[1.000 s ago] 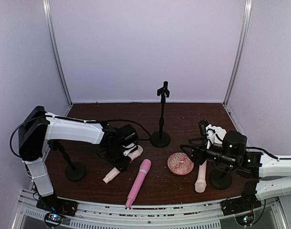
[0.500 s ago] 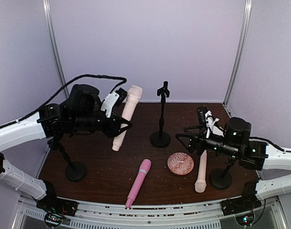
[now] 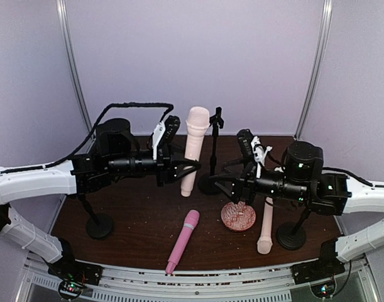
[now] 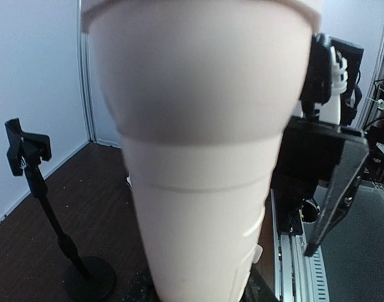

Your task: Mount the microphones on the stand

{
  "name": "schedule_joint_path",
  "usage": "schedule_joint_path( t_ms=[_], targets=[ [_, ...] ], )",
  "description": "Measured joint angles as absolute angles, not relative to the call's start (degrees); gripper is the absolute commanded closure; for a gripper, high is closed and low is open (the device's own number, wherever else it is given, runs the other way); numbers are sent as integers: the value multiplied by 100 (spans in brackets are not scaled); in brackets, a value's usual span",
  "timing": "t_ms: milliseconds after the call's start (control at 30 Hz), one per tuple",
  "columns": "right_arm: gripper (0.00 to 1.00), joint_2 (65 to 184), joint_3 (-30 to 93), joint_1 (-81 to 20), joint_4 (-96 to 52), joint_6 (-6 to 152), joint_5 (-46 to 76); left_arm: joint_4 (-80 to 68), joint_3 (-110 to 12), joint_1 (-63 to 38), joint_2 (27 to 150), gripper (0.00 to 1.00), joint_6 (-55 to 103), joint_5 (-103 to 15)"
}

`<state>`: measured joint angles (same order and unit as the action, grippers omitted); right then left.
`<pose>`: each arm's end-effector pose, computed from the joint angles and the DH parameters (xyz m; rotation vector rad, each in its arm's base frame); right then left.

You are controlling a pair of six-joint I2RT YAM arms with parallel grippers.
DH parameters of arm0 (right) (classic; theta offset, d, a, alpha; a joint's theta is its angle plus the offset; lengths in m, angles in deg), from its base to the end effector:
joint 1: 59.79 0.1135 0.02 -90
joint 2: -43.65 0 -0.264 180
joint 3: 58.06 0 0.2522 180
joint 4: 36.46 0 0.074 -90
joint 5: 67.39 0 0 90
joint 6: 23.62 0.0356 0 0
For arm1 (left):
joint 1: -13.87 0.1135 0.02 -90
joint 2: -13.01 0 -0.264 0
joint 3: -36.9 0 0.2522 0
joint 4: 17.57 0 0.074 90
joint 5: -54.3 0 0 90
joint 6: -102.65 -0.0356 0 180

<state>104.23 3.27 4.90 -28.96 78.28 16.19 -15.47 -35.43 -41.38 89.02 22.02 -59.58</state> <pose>0.1038 0.2287 0.3339 -0.8851 1.5805 1.0760 0.1671 -0.2661 0.3428 1.0052 1.5038 -1.1759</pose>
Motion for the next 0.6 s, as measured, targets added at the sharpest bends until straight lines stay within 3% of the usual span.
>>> schedule_joint_path(
  t_ms=[267, 600],
  targets=[
    [33, 11078, 526, 1242, -2861, 7295, 2026, -2120, -3071, -4138, 8779, 100, 2429, -6126],
    [30, 11419, 596, 1283, -3060, 7378, 2673, -3189, -2837, -4131, 8456, 100, 3194, -6303]
  ],
)
